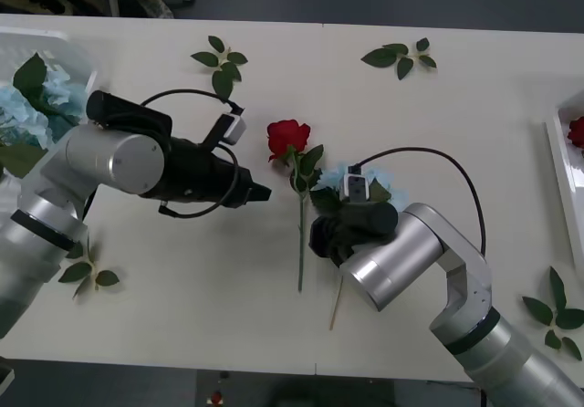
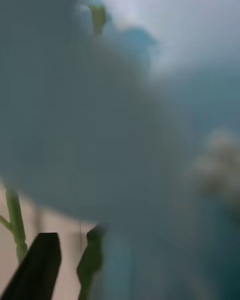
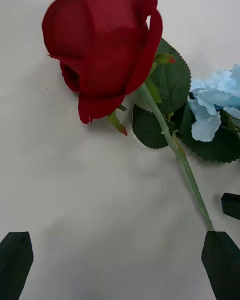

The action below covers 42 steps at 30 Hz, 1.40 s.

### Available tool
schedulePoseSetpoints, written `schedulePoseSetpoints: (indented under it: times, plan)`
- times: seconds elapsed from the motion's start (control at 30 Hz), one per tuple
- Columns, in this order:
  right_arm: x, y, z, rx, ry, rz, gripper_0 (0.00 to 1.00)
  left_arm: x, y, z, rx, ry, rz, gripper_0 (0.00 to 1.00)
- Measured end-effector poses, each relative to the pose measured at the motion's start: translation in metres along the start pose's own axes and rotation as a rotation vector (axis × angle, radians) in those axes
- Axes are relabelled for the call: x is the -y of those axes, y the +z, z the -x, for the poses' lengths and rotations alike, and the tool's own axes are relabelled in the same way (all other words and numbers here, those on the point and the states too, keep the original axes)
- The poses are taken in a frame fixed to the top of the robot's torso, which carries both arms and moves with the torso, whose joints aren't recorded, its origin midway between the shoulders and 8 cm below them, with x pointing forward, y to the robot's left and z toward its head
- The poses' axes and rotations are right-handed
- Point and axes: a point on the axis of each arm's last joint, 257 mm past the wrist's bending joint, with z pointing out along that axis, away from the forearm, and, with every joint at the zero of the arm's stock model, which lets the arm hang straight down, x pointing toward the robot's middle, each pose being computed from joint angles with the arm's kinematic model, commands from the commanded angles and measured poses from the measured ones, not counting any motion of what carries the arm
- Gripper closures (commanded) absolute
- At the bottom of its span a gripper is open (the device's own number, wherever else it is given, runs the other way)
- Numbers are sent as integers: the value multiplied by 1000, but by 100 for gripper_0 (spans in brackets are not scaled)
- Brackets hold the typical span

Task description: Put the red flowers into the right box and the blue flowers into the left box

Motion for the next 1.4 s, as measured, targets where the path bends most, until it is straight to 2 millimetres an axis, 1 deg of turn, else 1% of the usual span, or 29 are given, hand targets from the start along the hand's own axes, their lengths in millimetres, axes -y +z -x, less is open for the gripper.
schedulePoseSetpoints:
  times: [0.13,0.17,0.2,0.23,0.27,0.33,0.5,0.6,0.77,0.87,0.97,1.07,1.23,1.4]
  plan:
    - [2,2,0,-3,-1,-6,68,1,19,-14,-1,2,6,1]
    - [2,2,0,-3,-2,-8,76,2,23,-18,-7,6,6,1]
    - [3,3,1,-4,-3,-10,80,3,26,-22,-15,9,7,1]
    - [3,4,1,-4,-4,-12,87,3,28,-25,-23,11,7,1]
    - [4,4,1,-4,-4,-13,92,3,30,-27,-29,14,9,1]
    - [5,5,2,-5,-5,-15,99,4,33,-24,-30,24,15,1]
    - [5,5,2,-5,-4,-16,100,13,42,-13,-17,58,27,1]
    - [6,5,3,-3,0,-17,100,19,44,-10,-13,58,18,1]
    - [12,4,10,2,29,-17,100,18,43,-9,-10,56,19,1]
    - [12,1,17,4,57,-1,100,15,37,0,12,21,8,1]
    - [13,-7,28,20,75,21,100,9,26,6,8,-20,-5,1]
    - [14,-19,40,36,84,51,100,2,9,11,-5,-39,-19,1]
    - [19,-39,61,66,103,95,100,-6,-21,32,41,14,-77,1]
    - [22,-58,82,106,119,128,100,-5,-52,62,156,-4,-167,1]
